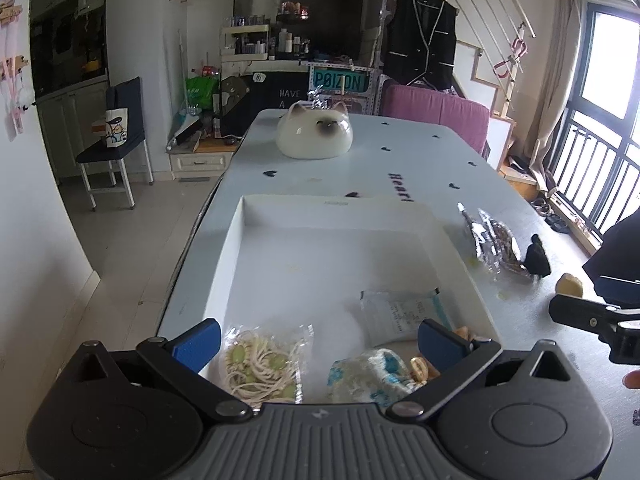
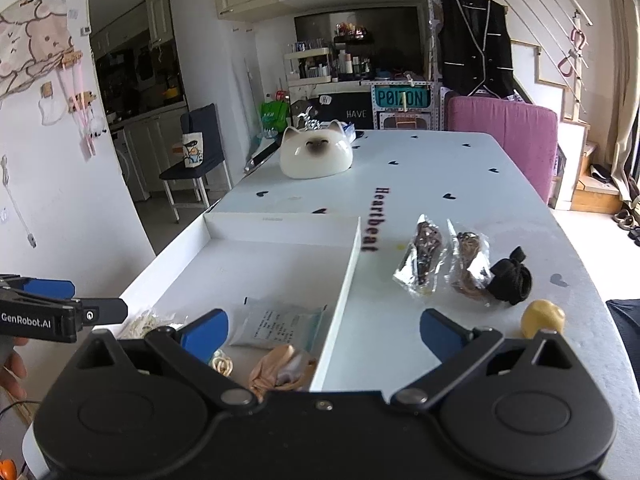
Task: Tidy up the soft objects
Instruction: 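Move both tools from the tray toward the cord bags and yellow ball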
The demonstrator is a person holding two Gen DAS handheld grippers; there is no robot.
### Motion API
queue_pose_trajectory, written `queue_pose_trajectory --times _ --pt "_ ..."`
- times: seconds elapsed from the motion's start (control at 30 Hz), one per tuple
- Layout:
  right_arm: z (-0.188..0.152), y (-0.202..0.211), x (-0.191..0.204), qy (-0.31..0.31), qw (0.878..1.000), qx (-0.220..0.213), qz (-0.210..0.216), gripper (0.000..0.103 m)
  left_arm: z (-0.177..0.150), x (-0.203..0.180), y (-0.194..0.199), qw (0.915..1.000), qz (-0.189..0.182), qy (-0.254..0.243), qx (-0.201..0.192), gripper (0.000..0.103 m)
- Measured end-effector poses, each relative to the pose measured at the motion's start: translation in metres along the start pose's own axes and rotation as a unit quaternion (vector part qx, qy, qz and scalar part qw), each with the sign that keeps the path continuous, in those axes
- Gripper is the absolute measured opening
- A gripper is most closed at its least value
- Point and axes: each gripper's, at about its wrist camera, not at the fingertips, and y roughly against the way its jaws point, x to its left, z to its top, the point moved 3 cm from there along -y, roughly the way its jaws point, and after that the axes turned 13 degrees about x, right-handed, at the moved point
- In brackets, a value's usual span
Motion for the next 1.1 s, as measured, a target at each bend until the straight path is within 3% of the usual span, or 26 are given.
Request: queue_pose_trajectory --times 0.5,0.87,1.1 --pt "0.001 0.019 -0.062 -0.016 0.999 -0.021 -0.035 0.103 0.028 -0.065 -0.005 0.9984 -0.032 -0.031 -0.035 0.103" --pt "0.012 0.012 -0.114 -0.006 0.998 -0.028 -0.06 0.103 0.055 -0.124 -0.024 0.9938 -0.058 -0.079 -0.053 0.103" --pt "0.02 -0.001 -0.142 -0.002 0.998 -0.023 -0.064 0.103 0.073 -0.152 -0.045 0.9916 -0.055 -0.106 -0.05 0.103"
